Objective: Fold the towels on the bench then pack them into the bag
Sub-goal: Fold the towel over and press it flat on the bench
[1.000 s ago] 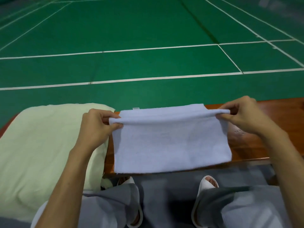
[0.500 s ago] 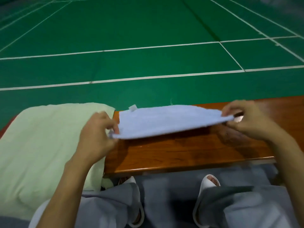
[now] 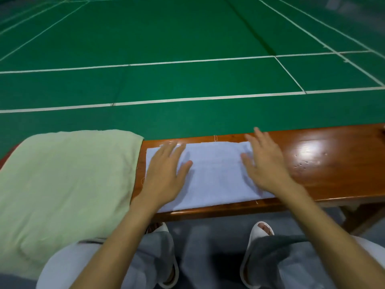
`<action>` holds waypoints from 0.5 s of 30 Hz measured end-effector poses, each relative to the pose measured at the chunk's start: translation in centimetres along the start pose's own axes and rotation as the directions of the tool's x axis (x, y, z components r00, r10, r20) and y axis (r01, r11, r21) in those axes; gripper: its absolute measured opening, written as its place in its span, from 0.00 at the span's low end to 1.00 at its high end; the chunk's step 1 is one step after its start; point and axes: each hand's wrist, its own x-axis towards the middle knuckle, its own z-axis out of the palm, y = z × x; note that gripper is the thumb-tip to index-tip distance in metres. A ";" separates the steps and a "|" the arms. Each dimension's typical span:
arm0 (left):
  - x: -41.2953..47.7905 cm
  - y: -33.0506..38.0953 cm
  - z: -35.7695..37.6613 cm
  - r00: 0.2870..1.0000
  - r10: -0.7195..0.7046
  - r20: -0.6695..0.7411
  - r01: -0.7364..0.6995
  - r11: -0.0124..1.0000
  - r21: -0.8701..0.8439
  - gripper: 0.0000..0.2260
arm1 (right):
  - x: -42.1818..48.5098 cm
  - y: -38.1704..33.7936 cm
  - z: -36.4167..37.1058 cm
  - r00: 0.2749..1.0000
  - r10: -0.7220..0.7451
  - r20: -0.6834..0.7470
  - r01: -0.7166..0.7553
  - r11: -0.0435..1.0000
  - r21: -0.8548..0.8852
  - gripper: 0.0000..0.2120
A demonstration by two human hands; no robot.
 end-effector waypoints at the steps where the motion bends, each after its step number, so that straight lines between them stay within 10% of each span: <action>1: 0.2 0.4 1.5 0.999 0.025 0.047 -0.026 0.999 0.029 0.29 | -0.2 -2.3 1.2 0.999 -0.043 0.006 0.043 0.999 -0.006 0.31; 5: -0.3 0.4 5.3 0.972 -0.031 0.233 -0.020 0.977 0.213 0.36 | -0.9 -4.5 5.5 0.976 -0.153 0.156 0.169 0.981 -0.095 0.39; 15: -0.7 -2.0 5.2 0.976 -0.142 0.163 0.087 0.948 0.307 0.41 | 0.0 1.7 3.6 0.992 0.056 0.116 -0.037 0.986 -0.160 0.35</action>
